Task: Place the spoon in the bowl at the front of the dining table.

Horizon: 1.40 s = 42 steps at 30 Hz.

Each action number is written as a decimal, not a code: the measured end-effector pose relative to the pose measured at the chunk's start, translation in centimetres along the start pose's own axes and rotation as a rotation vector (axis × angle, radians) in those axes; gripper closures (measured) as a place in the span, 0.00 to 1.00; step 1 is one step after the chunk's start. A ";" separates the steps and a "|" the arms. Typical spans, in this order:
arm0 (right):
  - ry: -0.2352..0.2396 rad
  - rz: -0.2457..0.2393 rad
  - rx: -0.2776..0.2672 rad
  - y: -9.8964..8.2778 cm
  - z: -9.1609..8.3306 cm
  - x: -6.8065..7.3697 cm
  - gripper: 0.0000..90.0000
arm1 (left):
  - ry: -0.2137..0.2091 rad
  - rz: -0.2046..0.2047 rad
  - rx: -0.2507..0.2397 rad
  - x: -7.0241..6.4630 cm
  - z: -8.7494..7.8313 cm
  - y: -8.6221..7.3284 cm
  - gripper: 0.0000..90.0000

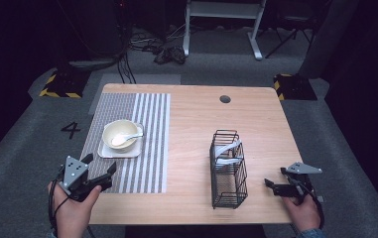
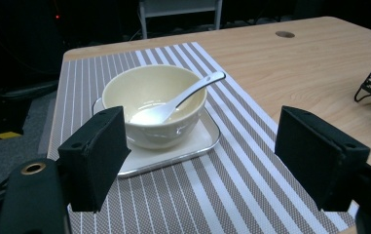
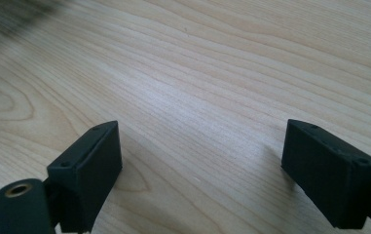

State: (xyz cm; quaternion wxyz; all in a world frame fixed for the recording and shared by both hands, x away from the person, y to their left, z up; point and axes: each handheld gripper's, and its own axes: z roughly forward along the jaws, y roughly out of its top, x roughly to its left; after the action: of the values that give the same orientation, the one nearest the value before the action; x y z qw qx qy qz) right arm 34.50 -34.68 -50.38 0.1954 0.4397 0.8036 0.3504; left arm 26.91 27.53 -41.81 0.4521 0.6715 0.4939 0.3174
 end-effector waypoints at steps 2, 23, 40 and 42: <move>0.000 0.000 0.000 0.0 0.0 0.0 0.16 | 0.003 -0.002 -0.001 0.1 -0.1 -0.4 0.20; -0.001 -0.002 0.000 0.0 0.0 0.0 0.16 | -0.050 -0.015 0.102 1.4 0.4 -4.7 0.18; -0.001 -0.002 0.000 0.0 0.0 0.0 0.16 | -0.003 -0.090 0.233 2.9 1.9 -7.5 0.18; -0.001 -0.002 0.000 0.0 0.0 0.0 0.16 | 0.000 -0.091 0.248 3.0 2.1 -7.9 0.18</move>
State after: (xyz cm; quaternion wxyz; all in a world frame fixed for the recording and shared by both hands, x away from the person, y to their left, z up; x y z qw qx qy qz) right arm 34.48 -34.67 -50.37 0.1959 0.4391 0.8039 0.3500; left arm 26.71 30.60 -49.92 0.3796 0.6992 0.5593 0.2329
